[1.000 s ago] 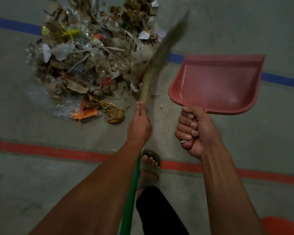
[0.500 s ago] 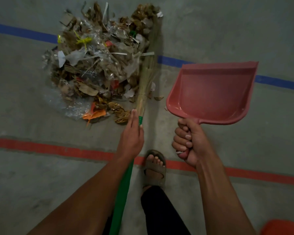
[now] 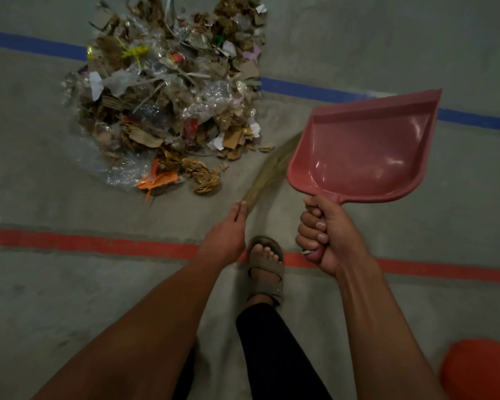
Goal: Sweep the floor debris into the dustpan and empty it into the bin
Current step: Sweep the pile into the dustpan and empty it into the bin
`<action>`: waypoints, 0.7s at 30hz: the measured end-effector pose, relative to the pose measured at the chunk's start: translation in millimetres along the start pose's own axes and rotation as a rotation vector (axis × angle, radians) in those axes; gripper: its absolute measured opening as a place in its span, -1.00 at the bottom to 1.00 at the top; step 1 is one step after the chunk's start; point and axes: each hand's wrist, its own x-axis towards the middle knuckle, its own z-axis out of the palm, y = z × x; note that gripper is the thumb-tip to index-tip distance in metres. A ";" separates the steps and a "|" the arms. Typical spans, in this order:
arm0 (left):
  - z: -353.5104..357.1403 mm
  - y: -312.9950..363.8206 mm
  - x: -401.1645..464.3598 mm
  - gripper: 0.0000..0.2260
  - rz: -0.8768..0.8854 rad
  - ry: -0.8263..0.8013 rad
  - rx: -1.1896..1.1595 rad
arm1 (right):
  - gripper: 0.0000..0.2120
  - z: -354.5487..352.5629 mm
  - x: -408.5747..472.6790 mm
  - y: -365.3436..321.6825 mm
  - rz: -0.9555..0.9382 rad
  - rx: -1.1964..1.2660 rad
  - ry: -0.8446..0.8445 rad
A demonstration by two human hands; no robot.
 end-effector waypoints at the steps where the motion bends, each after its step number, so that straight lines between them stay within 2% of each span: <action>1: -9.5 -7.9 -0.6 -0.25 -0.031 0.026 -0.002 | -0.67 1.7 -0.2 4.7 0.006 -0.009 -0.007; 4: -37.0 -32.6 -9.8 -0.31 -0.083 0.155 -0.022 | -0.67 10.0 -2.0 19.2 0.024 -0.048 -0.015; 7: -55.6 -58.0 -25.3 -0.36 -0.024 0.281 -0.038 | -0.69 20.4 -2.0 31.3 0.055 -0.063 -0.024; 15: -86.8 -106.9 -66.8 -0.40 0.103 0.447 -0.187 | -0.69 48.8 6.7 60.2 0.161 -0.161 -0.107; 18: -90.7 -111.9 -78.2 -0.40 0.116 0.441 -0.206 | -0.70 56.0 11.1 65.4 0.156 -0.155 -0.076; 21: -86.3 -124.9 -84.2 -0.39 0.144 0.345 -0.174 | -0.68 58.8 13.0 65.8 0.131 -0.141 -0.004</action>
